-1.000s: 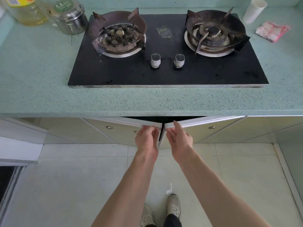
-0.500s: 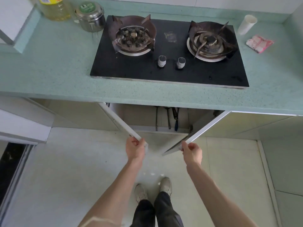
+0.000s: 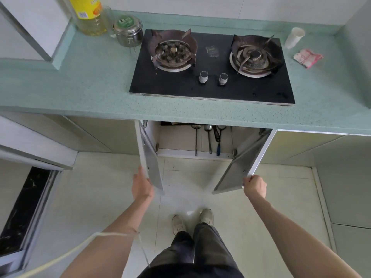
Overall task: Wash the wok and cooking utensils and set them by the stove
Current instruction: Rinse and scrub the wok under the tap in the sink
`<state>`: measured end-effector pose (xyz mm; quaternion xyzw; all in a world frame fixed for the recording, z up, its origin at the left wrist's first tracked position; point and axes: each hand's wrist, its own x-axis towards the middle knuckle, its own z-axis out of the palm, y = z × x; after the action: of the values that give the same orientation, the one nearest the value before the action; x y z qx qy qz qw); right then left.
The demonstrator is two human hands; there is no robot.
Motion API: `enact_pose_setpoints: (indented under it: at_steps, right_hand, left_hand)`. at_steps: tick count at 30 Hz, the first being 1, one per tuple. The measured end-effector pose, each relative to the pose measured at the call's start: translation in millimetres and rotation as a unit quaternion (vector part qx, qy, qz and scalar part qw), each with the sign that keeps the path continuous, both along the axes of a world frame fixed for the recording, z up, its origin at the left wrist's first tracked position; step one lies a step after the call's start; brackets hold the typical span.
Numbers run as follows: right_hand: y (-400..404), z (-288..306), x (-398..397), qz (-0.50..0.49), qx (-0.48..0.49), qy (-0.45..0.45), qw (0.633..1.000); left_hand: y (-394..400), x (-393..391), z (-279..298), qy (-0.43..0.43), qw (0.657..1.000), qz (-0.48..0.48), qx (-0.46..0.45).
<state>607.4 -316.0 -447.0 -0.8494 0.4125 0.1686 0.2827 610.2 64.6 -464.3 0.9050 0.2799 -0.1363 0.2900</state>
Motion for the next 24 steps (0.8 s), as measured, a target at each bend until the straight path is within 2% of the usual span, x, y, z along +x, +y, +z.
enact_pose_setpoints:
  at_steps: [4, 8, 13, 18, 22, 24]
  right_hand:
    - [1.5, 5.8, -12.7, 0.067, -0.081, -0.003, 0.994]
    - [-9.3, -1.8, -19.2, 0.125, -0.129, 0.023, 0.983]
    - [-32.1, -11.8, -32.2, 0.156, -0.176, 0.006, 0.972]
    - [-51.4, -13.8, -47.8, 0.196, -0.24, 0.069, 0.948]
    - [-71.6, -5.3, -51.9, 0.195, -0.223, 0.101, 0.95]
    - [-79.9, 1.0, -51.1, 0.188, -0.205, 0.091, 0.956]
  left_hand:
    - [6.3, -7.4, 4.4, 0.054, 0.997, -0.015, 0.057]
    - [9.2, -10.9, 7.7, 0.095, 0.994, -0.006, 0.05]
    - [21.8, -13.4, 8.0, 0.123, 0.991, -0.008, 0.046]
    - [32.6, -18.6, 9.5, 0.132, 0.989, -0.024, 0.066]
    - [48.2, -27.1, 12.0, 0.146, 0.975, -0.119, 0.121]
    - [47.5, -29.7, 16.9, 0.144, 0.973, -0.13, 0.128]
